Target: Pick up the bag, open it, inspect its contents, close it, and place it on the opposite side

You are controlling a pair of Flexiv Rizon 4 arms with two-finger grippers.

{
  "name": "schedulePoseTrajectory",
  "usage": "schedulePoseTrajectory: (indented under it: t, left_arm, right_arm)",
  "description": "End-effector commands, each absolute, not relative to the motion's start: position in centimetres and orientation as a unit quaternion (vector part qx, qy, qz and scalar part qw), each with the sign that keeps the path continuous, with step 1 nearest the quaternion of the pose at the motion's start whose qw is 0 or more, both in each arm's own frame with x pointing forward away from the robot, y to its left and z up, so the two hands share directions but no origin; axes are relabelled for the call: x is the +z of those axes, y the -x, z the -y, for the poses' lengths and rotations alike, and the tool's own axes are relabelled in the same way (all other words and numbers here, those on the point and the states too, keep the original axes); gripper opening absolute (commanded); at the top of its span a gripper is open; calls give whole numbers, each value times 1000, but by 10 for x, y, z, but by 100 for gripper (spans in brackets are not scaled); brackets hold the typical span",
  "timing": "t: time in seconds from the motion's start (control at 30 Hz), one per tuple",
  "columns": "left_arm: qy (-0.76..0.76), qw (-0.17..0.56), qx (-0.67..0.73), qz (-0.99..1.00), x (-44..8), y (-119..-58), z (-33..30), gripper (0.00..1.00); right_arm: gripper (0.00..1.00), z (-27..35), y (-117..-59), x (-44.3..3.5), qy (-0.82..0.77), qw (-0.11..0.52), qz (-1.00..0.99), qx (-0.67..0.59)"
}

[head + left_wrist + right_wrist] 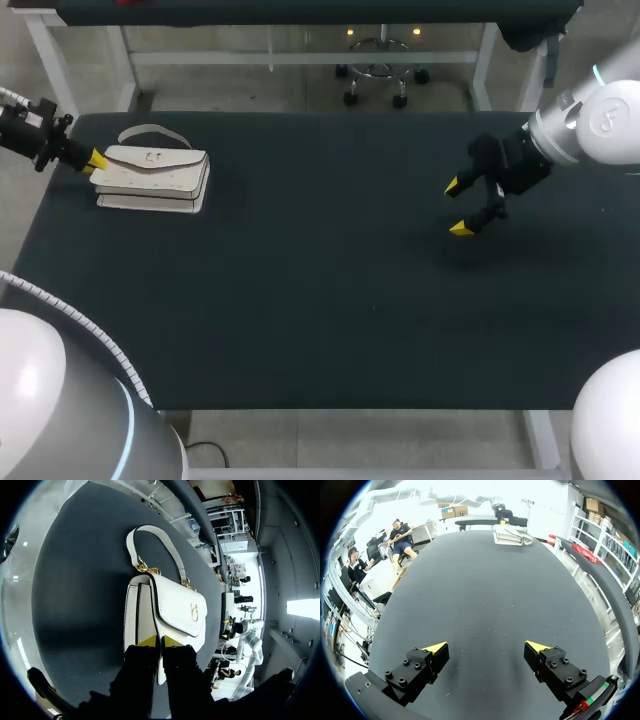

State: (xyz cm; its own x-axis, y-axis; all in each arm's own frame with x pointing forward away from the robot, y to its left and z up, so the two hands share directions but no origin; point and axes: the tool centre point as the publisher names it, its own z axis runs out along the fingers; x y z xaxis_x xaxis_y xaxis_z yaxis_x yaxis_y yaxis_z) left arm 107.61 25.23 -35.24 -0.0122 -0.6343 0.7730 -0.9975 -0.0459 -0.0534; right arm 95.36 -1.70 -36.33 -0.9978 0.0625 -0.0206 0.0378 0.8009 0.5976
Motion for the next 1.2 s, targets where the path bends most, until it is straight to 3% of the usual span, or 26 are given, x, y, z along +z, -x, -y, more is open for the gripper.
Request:
schedulePoseTrajectory:
  t: [0.03,0.67,1.2]
  left_arm:
    - [-648,270,333,629,-355,-1071,-249,0]
    - [-648,270,333,629,-355,-1071,-249,0]
    - [-669,252,350,605,-363,-1049,-187,0]
  right_arm:
    - [100,17,-953,-364,-26,20,-949,315]
    - [100,17,-953,-364,-26,20,-949,315]
    - [100,17,-953,-364,-26,20,-949,315]
